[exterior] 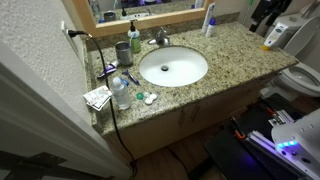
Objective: Open the tap
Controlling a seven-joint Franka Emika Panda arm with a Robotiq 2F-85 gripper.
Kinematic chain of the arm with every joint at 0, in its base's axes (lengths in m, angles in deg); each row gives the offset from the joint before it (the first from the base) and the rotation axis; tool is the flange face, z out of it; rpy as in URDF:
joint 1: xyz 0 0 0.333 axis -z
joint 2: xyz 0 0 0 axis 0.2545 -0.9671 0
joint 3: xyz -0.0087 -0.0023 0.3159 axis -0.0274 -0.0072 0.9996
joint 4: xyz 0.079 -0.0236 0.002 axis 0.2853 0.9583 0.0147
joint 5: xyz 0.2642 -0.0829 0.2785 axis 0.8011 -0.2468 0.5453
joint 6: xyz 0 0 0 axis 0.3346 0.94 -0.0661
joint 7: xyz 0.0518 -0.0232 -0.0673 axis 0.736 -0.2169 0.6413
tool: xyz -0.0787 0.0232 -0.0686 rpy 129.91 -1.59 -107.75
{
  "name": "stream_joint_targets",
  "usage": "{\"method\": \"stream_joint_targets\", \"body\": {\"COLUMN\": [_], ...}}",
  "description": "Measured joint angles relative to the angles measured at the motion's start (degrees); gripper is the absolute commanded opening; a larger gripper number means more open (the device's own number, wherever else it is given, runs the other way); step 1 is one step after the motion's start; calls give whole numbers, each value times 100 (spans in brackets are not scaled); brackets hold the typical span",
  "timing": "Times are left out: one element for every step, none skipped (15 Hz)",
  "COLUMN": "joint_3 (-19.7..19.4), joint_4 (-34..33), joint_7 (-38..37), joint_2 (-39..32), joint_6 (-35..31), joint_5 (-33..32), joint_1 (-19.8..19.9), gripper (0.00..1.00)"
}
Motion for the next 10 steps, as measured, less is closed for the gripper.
{"method": "stream_joint_targets", "body": {"joint_3": [6,15,33,56,73,89,97,101,104,104], "joint_4": [-44,-159,-370,-653,-984,-1331,-1697,-2003,-2195,-2292], "joint_7": [-41,-64,-123,-153,-159,-163,-163,-163,-163,-163], "joint_2": [-37,-132,-298,-514,-766,-1014,-1269,-1496,-1656,-1758], "joint_6": [-10,-79,-221,-358,-459,-484,-469,-446,-431,-426], "joint_5": [2,6,5,5,0,-2,-2,-2,-2,-2], "joint_1": [0,-1,0,-1,-2,-2,-2,-2,-2,-2], "gripper": [100,100,100,100,100,100,100,100,100,100]}}
